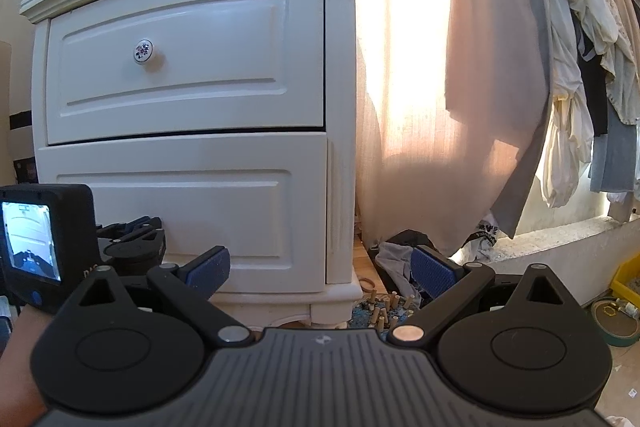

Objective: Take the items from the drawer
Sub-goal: 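Pull the lower drawer outward by its knob with the left gripper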

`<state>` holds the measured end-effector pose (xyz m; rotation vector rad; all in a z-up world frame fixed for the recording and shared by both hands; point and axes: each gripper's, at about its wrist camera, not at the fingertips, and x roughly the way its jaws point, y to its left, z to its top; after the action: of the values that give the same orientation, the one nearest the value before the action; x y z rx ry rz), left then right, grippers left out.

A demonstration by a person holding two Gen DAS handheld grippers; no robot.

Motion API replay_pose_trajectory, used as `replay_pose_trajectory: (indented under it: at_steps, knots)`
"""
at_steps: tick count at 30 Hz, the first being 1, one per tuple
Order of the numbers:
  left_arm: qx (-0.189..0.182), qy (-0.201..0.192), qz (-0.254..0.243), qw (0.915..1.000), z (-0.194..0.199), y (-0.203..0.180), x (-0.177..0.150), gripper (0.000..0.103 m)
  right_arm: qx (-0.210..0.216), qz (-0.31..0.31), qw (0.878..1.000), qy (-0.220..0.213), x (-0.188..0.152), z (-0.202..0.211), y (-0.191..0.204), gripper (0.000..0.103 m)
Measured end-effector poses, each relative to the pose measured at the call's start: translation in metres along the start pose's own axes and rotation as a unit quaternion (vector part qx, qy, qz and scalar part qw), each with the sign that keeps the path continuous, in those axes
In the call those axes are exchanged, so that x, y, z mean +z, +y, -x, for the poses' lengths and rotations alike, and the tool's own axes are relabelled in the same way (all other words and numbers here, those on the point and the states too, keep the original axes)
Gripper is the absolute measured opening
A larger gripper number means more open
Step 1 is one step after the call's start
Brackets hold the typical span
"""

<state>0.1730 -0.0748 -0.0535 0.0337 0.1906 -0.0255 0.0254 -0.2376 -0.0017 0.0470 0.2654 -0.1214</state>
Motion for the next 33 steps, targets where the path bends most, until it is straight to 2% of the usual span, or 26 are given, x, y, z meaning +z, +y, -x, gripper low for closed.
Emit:
replay_pose_trajectory:
  at_steps: [10, 33]
  knots:
    - [-0.004, -0.002, 0.003, 1.0, 0.008, 0.001, -0.002, 0.002, 0.0, -0.003, 1.0, -0.006, 0.002, 0.006, -0.003, 0.103]
    - [0.0, -0.012, -0.008, 0.9999, 0.094, 0.006, -0.017, 0.002, 0.015, -0.014, 1.0, -0.009, -0.015, 0.039, -0.015, 0.103]
